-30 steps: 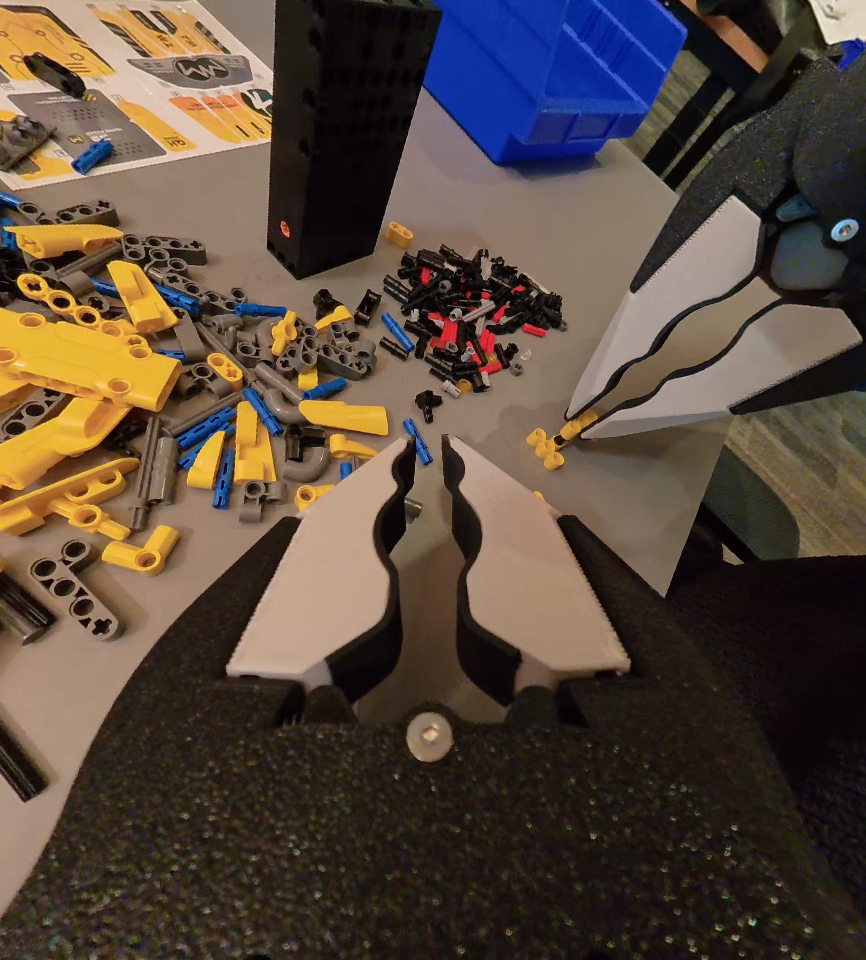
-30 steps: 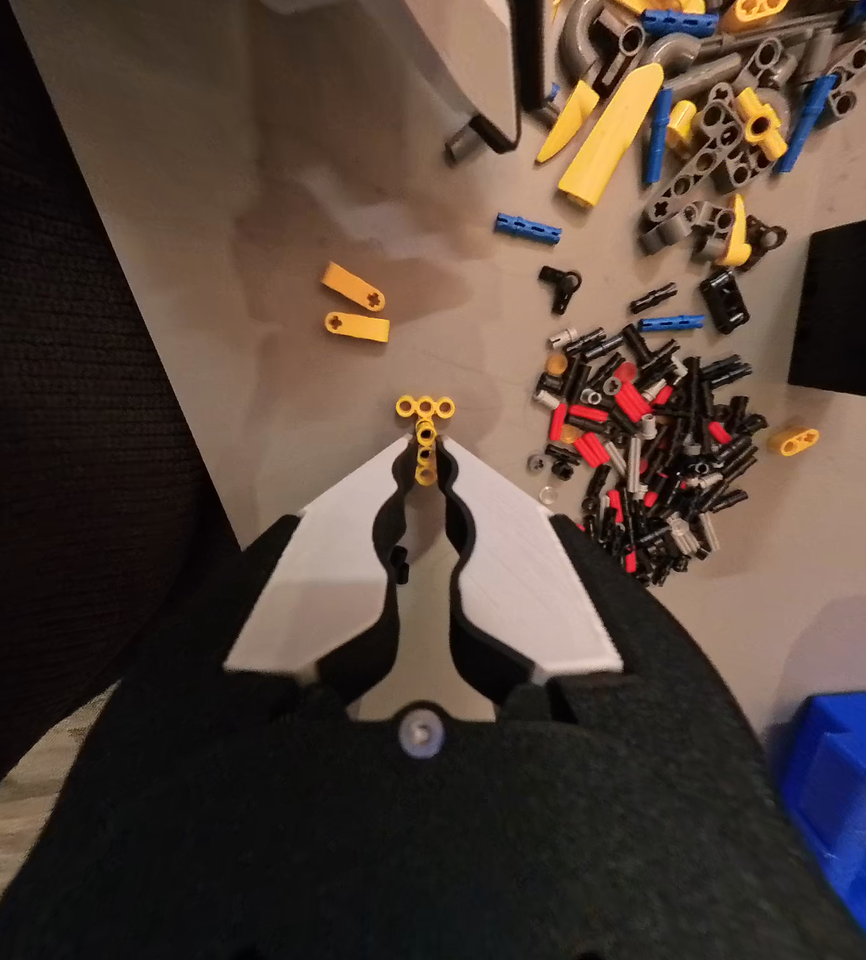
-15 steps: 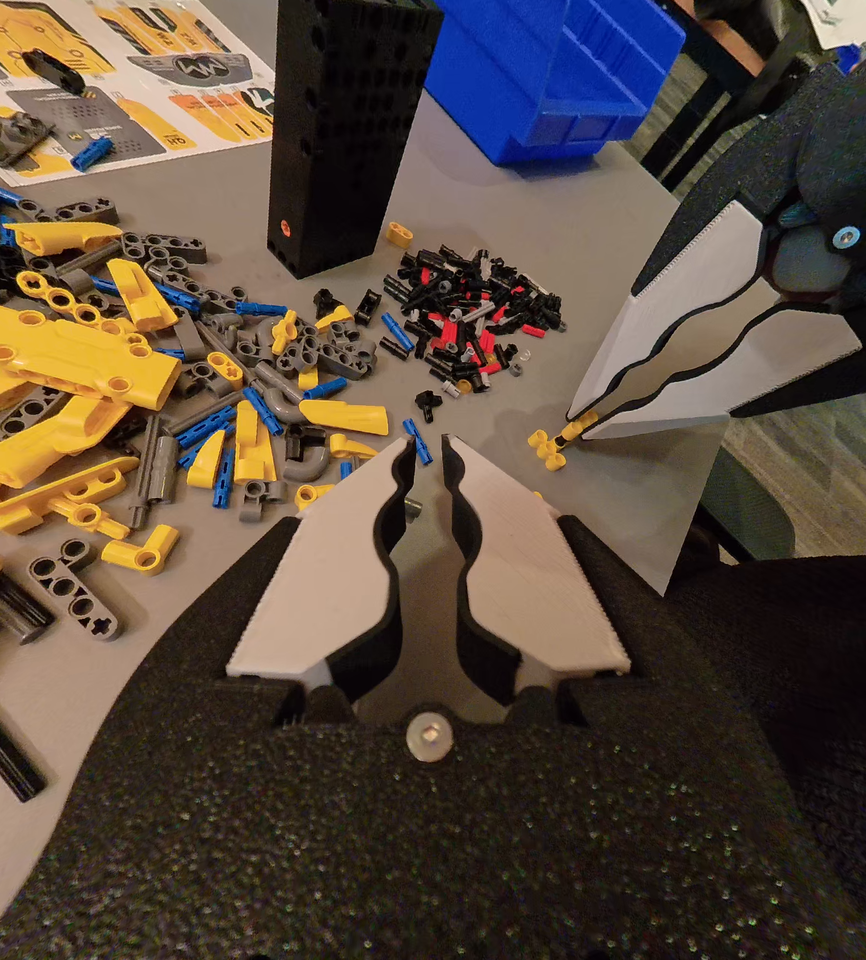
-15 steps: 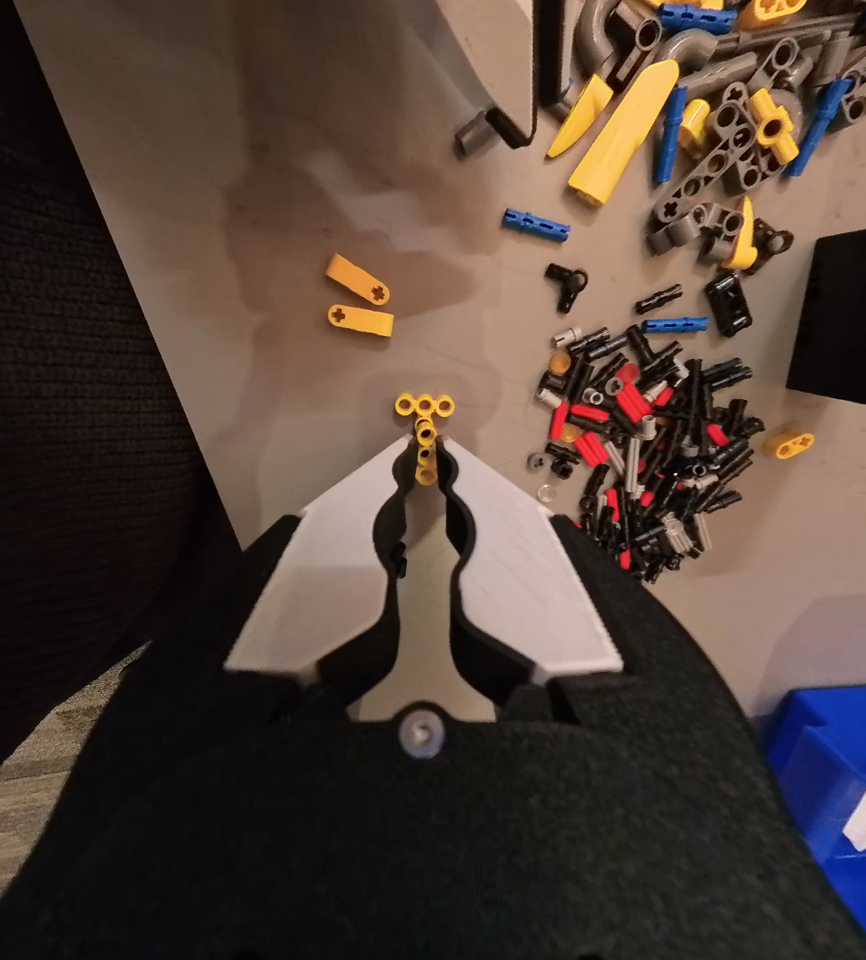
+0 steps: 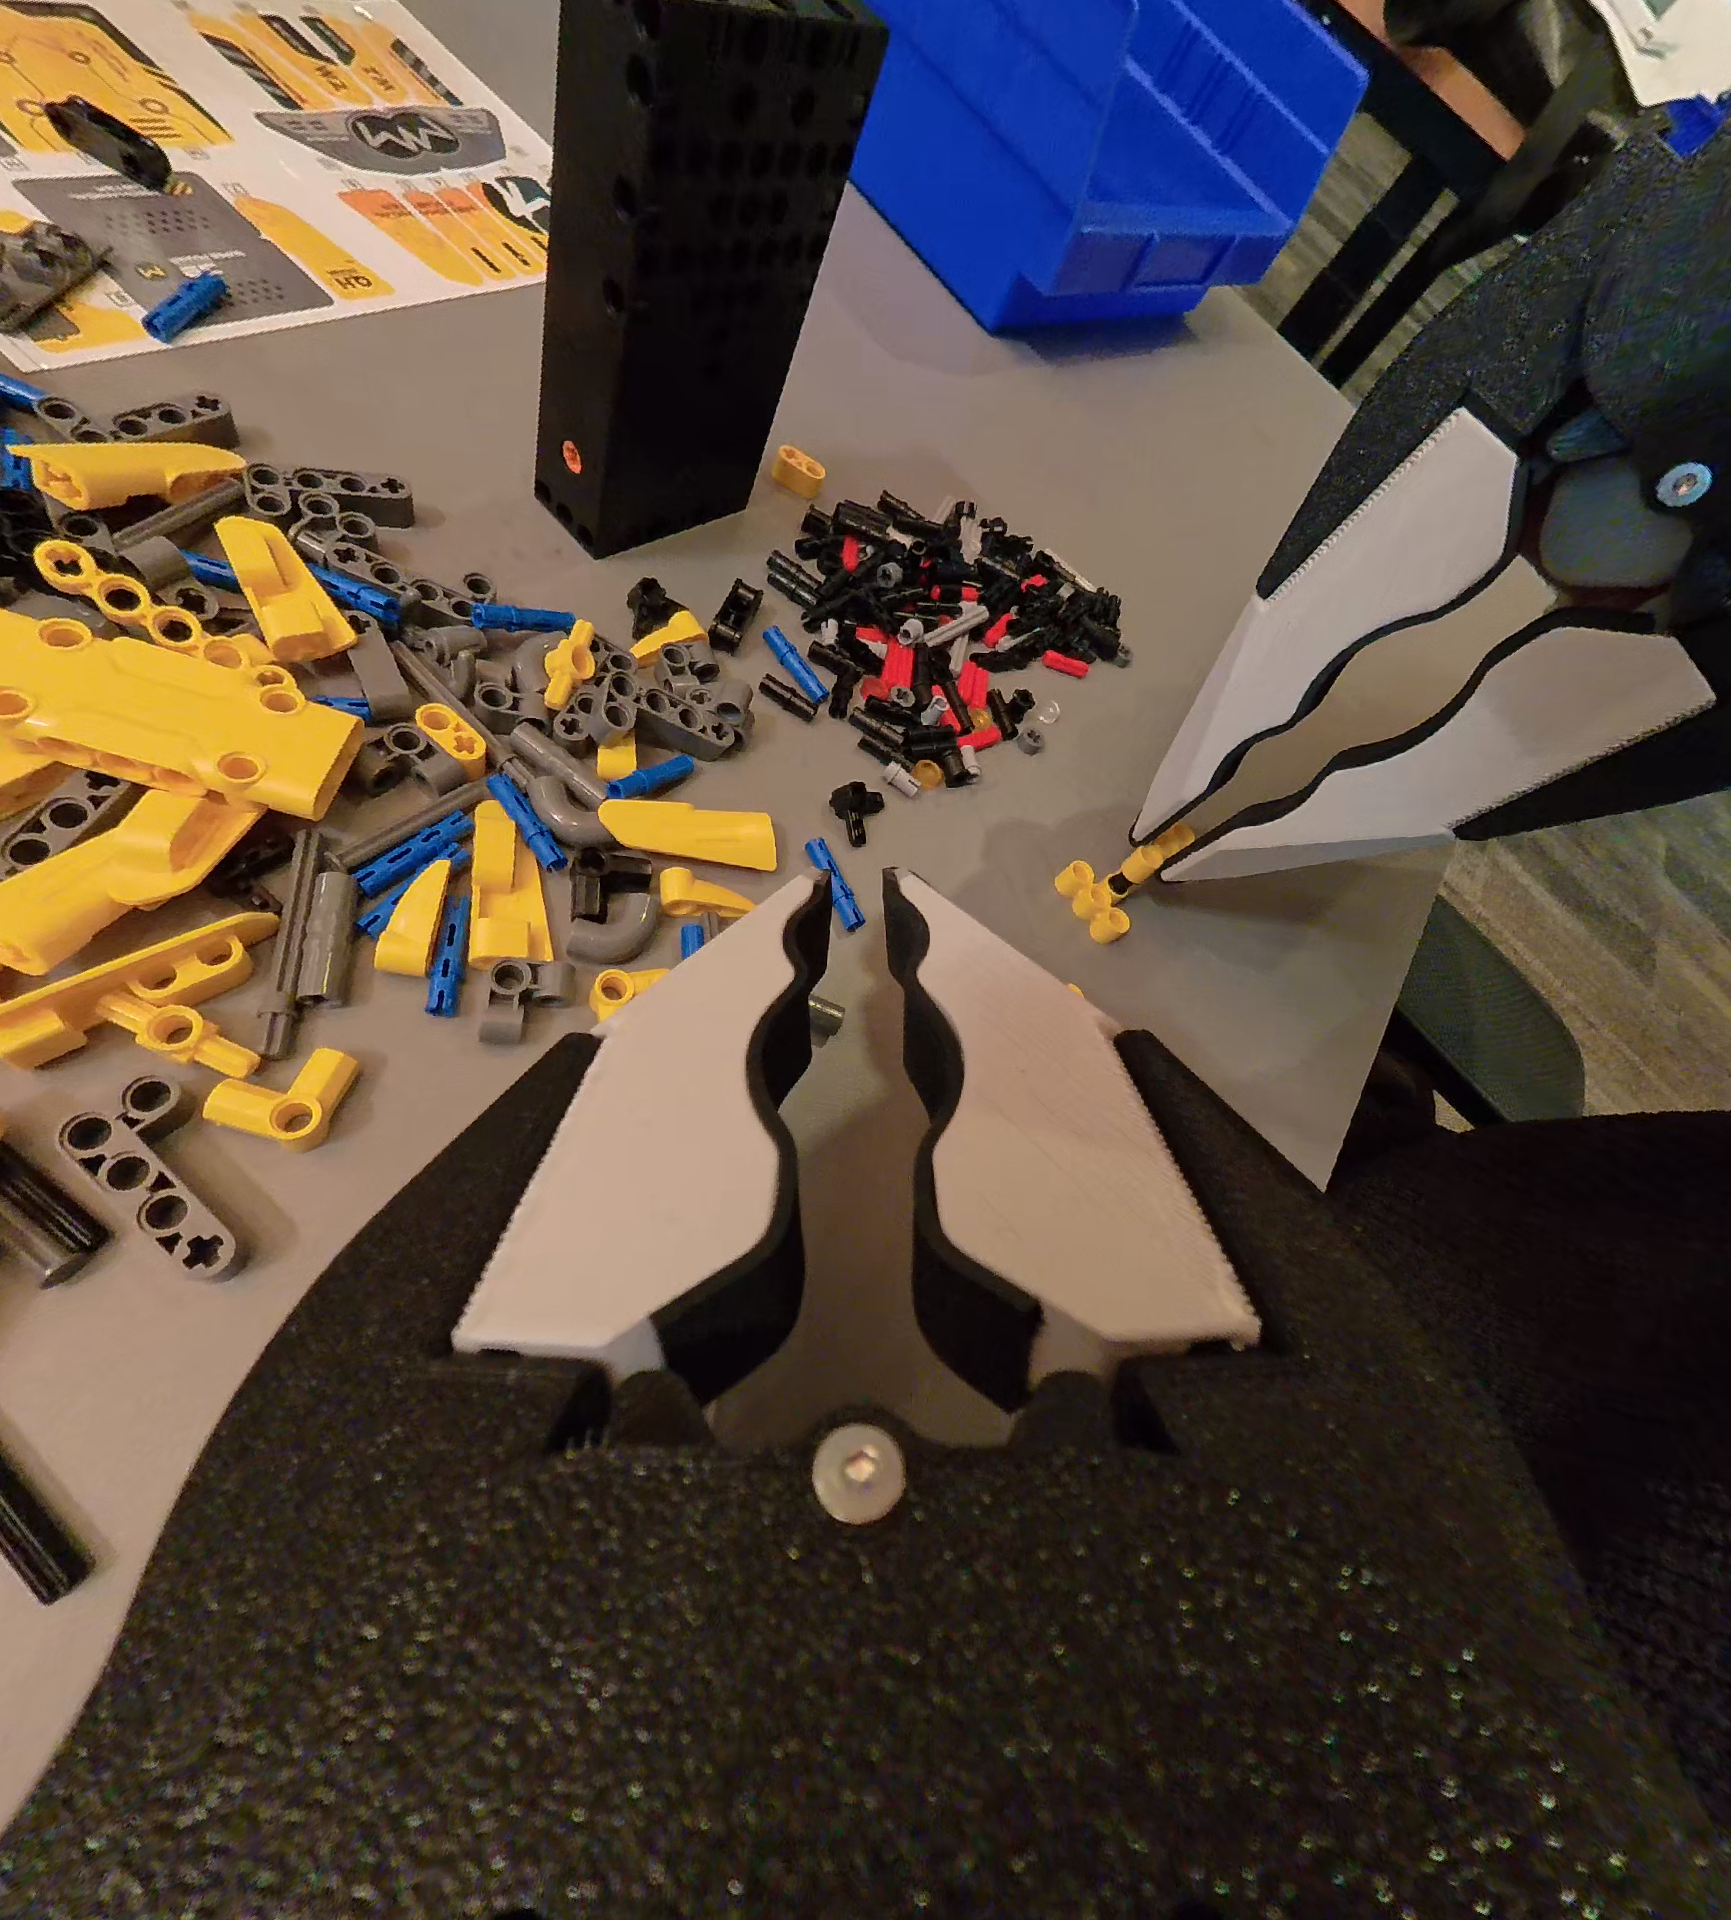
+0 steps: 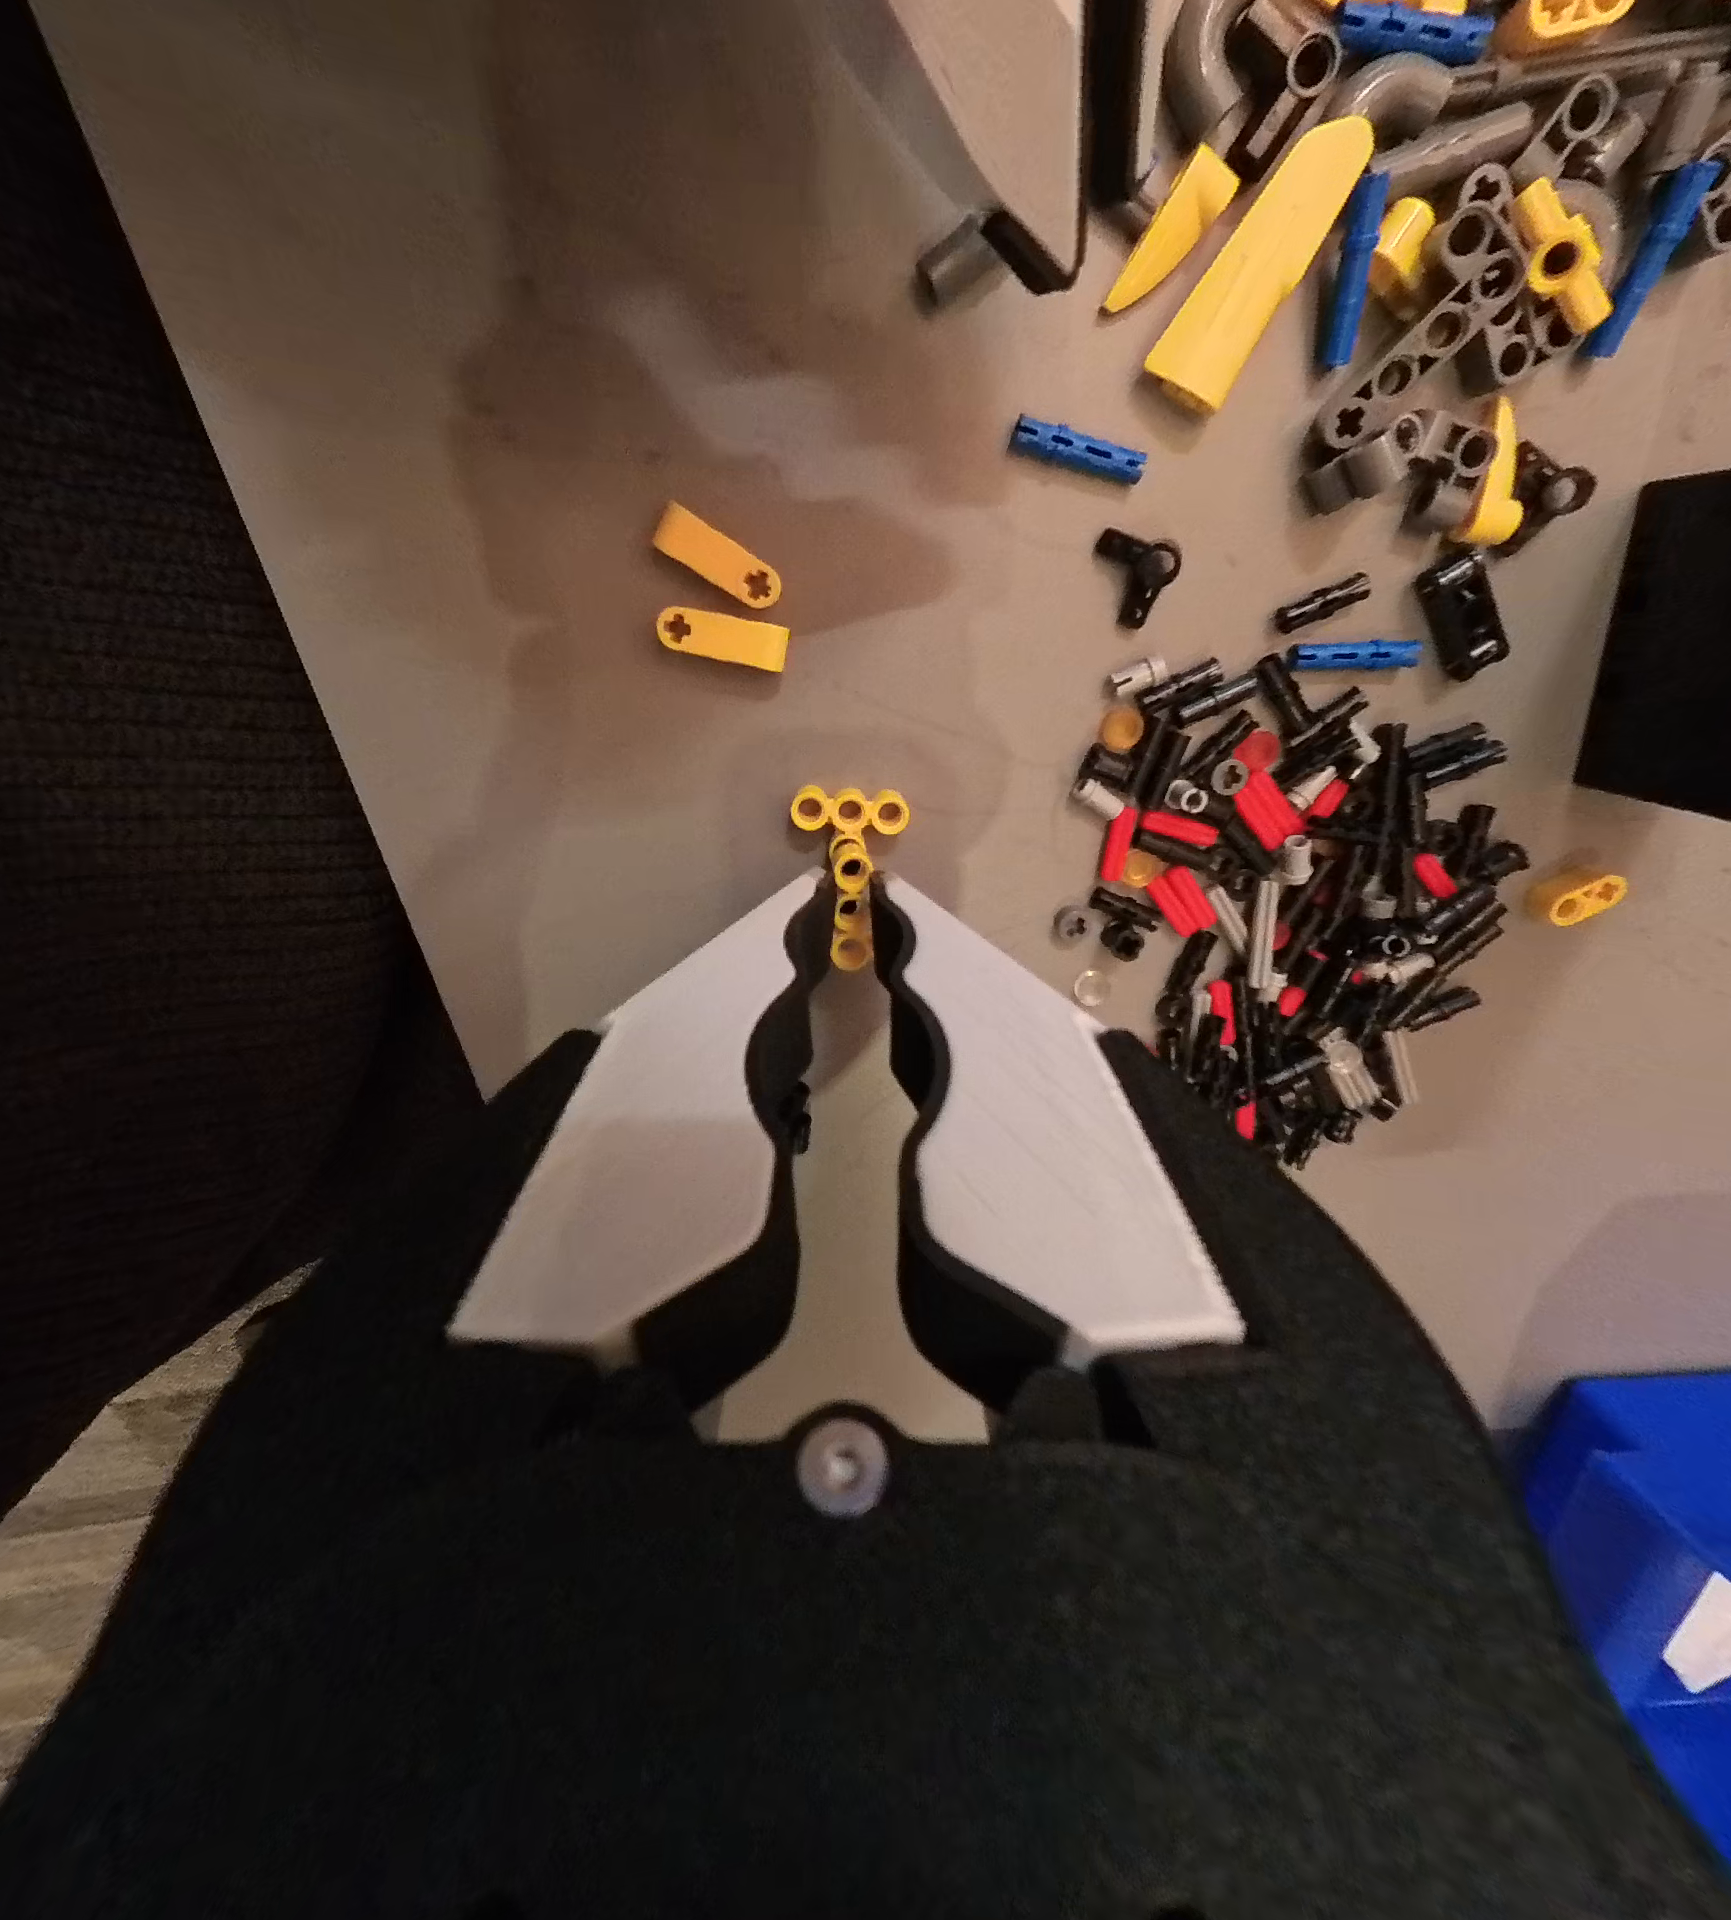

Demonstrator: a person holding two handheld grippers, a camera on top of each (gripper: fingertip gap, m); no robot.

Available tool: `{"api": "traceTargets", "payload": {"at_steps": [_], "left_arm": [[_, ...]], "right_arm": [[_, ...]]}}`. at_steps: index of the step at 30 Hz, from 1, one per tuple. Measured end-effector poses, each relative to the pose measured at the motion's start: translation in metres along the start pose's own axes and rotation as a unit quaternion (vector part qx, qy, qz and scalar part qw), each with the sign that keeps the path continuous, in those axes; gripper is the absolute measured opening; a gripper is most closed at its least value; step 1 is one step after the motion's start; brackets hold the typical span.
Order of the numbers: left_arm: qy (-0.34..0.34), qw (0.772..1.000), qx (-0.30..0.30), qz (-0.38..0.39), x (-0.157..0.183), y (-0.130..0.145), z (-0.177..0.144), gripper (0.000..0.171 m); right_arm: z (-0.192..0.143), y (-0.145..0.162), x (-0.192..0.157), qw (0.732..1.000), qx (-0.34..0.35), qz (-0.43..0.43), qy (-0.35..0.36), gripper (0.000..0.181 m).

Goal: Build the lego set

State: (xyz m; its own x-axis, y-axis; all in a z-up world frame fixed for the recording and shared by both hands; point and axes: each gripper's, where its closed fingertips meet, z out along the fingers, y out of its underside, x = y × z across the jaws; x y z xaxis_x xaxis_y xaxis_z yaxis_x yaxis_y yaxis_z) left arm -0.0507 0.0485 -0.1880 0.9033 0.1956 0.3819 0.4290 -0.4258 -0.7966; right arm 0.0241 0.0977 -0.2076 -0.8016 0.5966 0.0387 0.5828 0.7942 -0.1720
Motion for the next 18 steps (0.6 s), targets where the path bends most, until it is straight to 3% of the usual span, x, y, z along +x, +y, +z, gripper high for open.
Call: {"api": "traceTargets", "payload": {"at_steps": [18], "left_arm": [[0.002,1.0,0.004,-0.004,-0.0003,-0.001,-0.0011,0.009]], "right_arm": [[0.001,-0.0004,-0.0001,0.999,-0.013,-0.04,0.021,0.006]]}}
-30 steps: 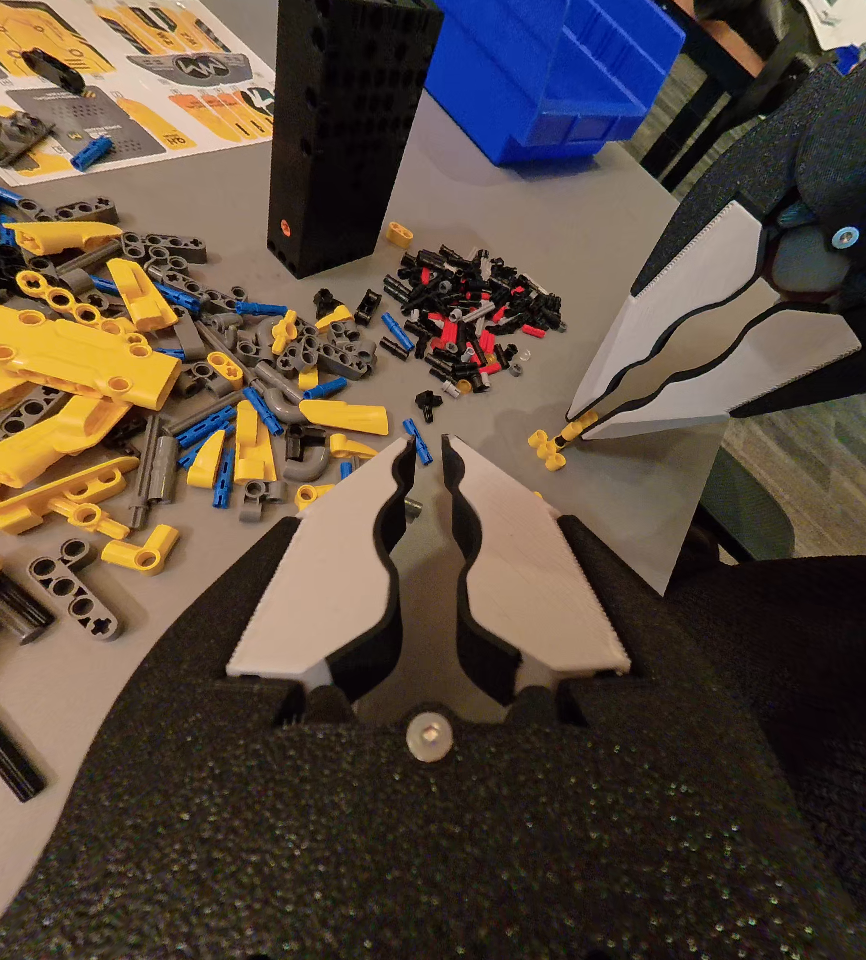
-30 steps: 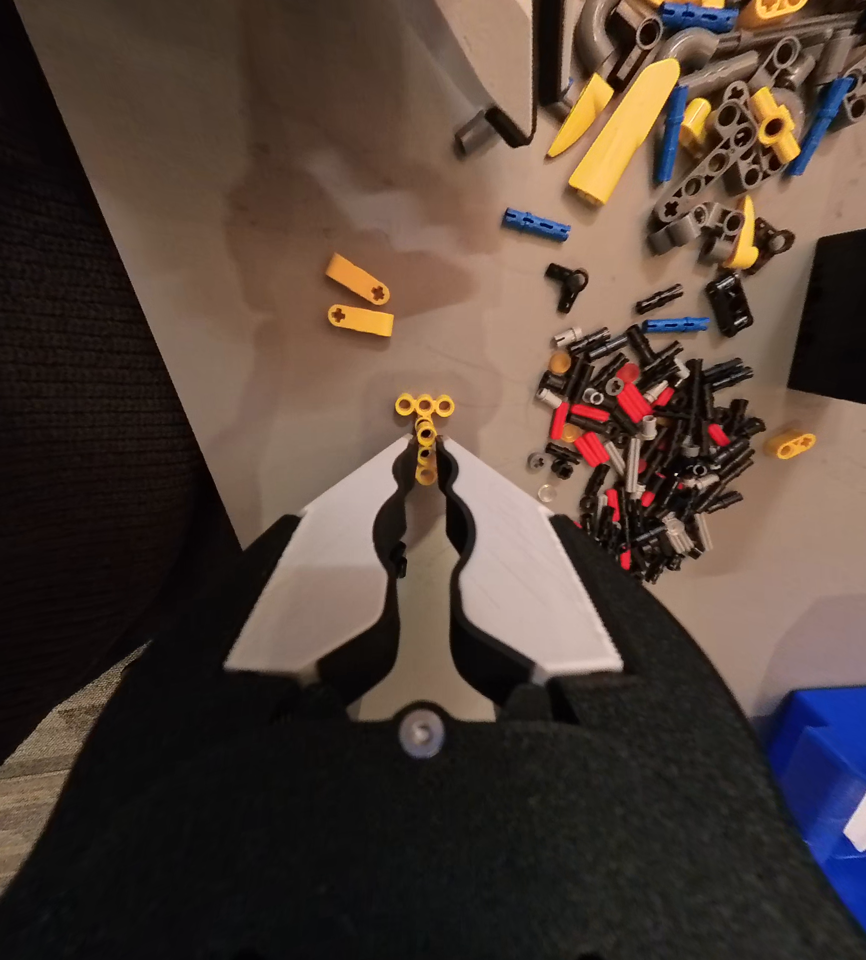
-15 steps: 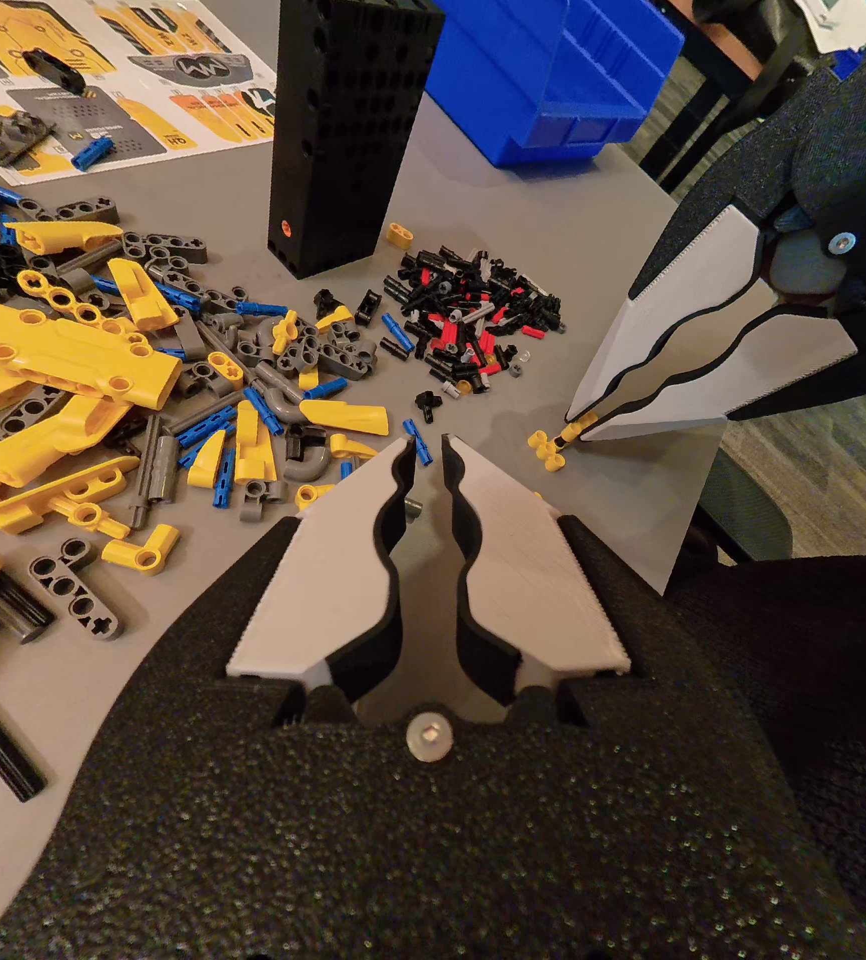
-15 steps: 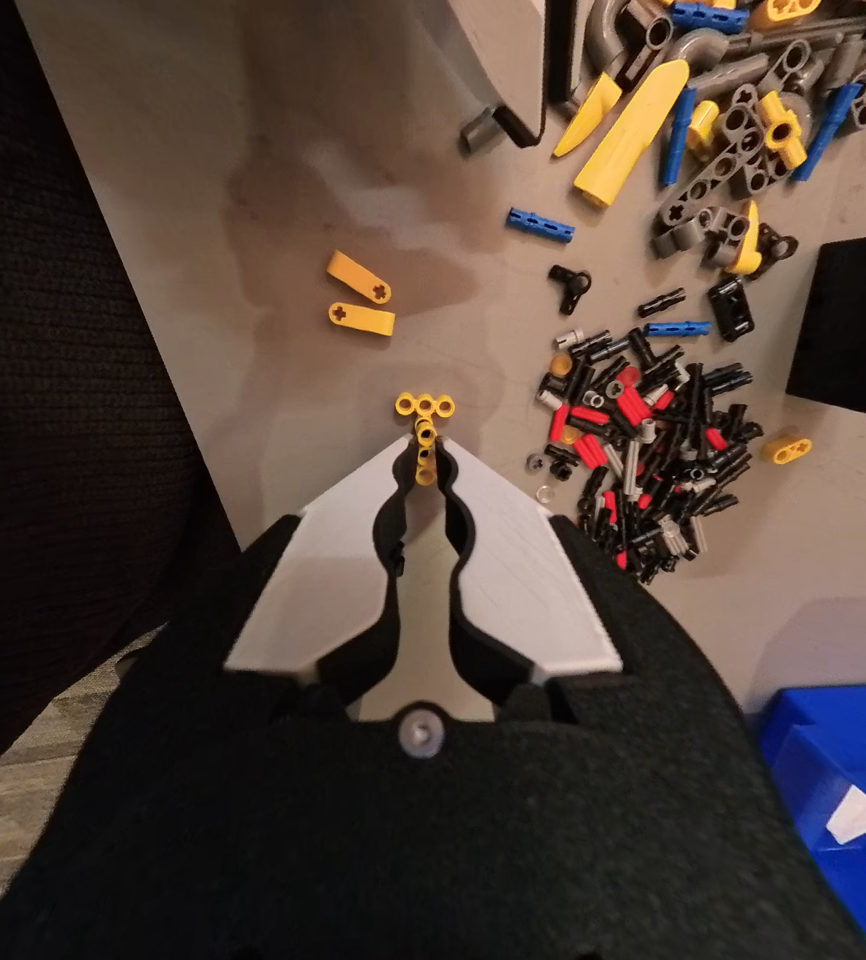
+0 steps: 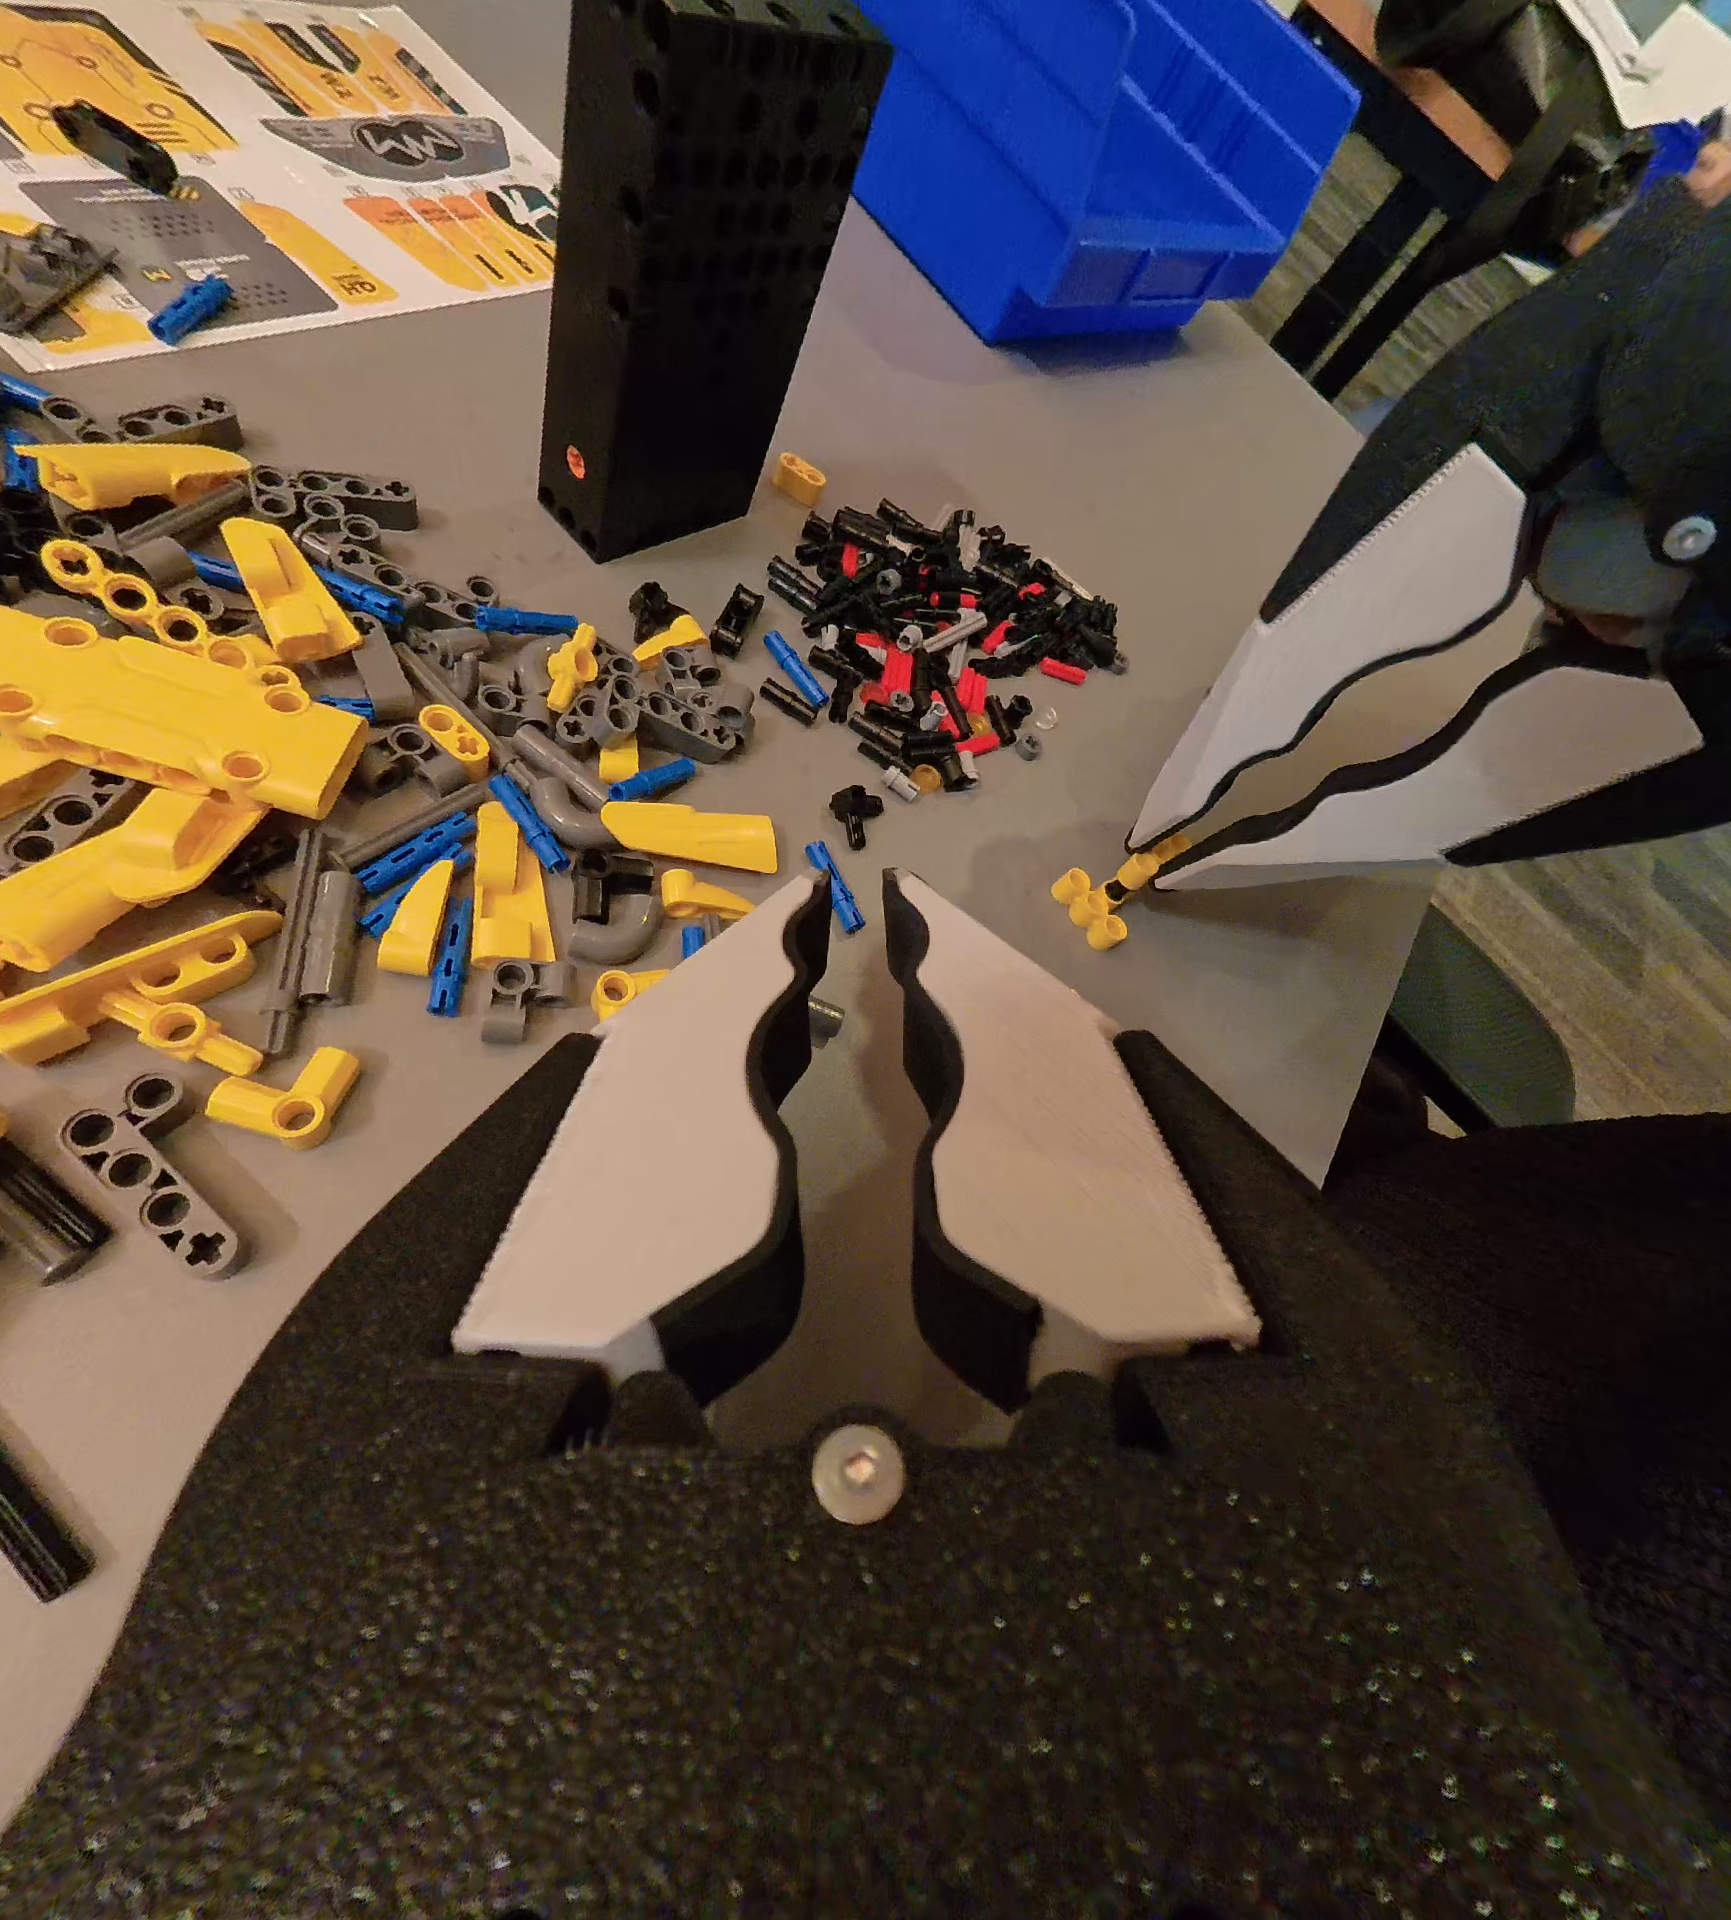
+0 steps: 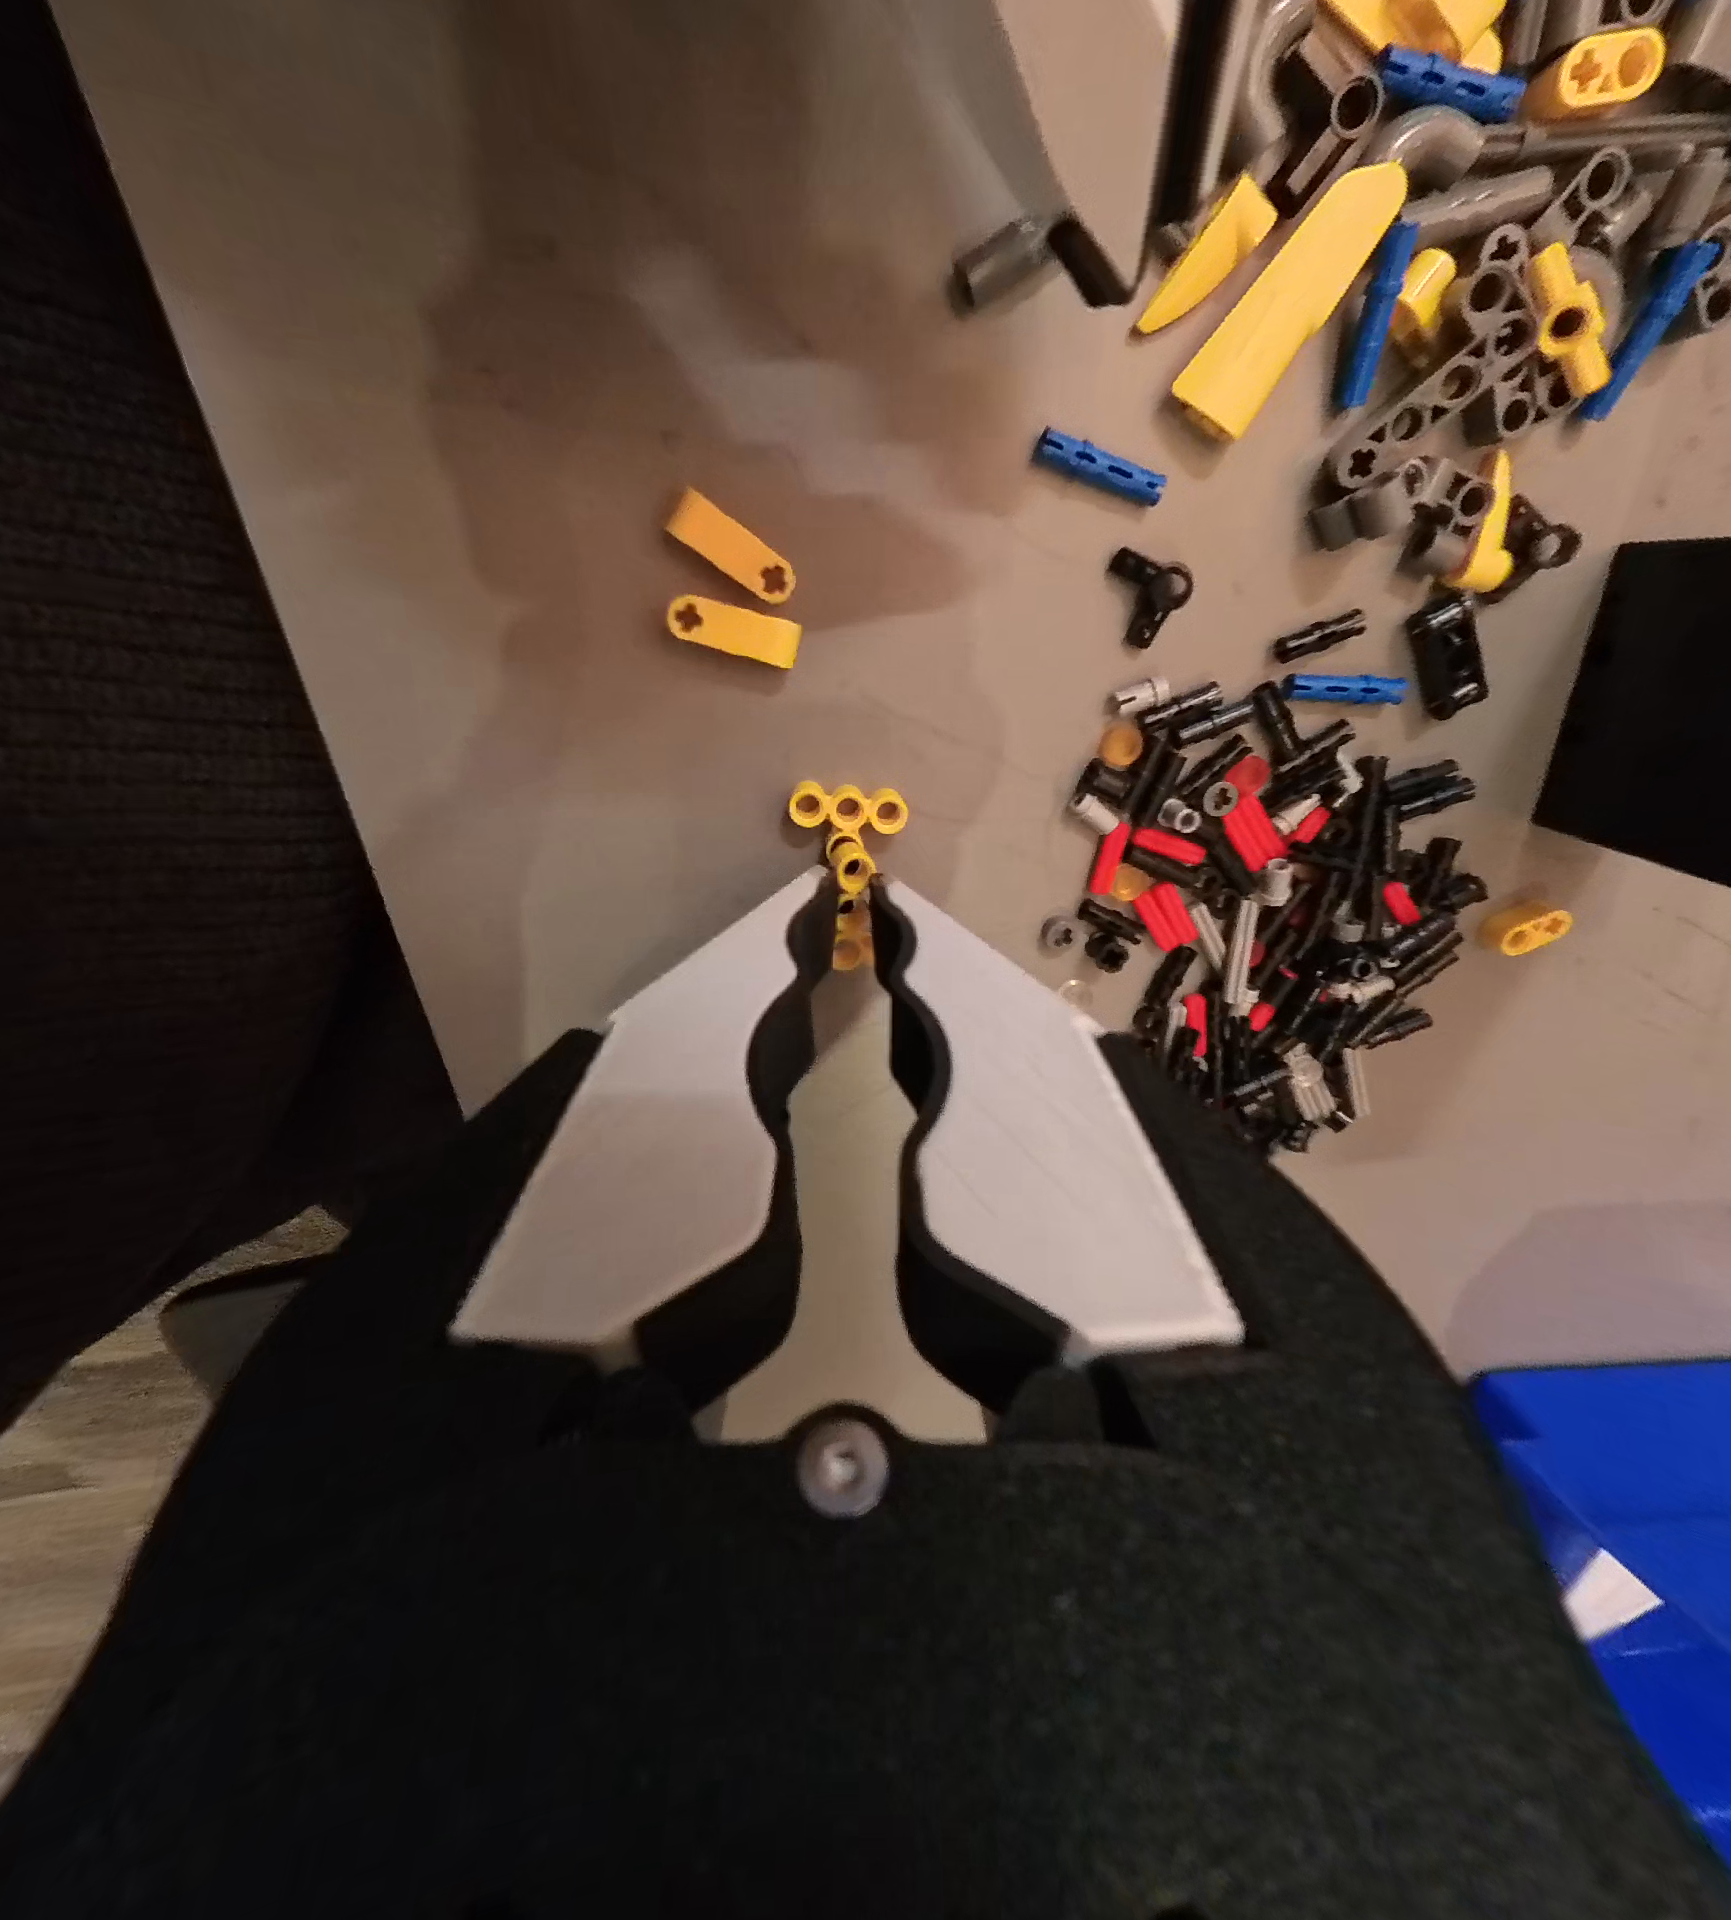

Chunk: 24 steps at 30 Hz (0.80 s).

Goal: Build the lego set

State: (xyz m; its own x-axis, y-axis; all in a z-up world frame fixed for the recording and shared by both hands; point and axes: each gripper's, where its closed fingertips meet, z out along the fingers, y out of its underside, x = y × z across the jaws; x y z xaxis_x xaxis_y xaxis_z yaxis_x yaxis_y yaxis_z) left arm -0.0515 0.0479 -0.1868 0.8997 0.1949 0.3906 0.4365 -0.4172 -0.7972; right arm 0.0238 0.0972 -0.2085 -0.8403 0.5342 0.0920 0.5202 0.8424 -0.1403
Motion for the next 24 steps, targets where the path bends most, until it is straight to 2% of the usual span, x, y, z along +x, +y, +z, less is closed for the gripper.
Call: {"api": "traceTargets", "payload": {"at_steps": [16,20,24], "left_arm": [[0.0,1.0,-0.003,-0.003,-0.0007,0.0009,0.0005,0.009],[0.0,1.0,-0.001,-0.003,-0.0006,0.0004,0.0,0.009],[0.0,1.0,0.003,-0.002,-0.0005,-0.0007,-0.0009,0.009]], "right_arm": [[0.0002,-0.0013,-0.0006,0.994,-0.023,-0.091,0.064,0.006],[0.0003,-0.0014,-0.0007,0.995,-0.016,-0.081,0.051,0.006],[0.0019,-0.0011,-0.0021,0.999,0.013,-0.045,0.005,0.006]]}}
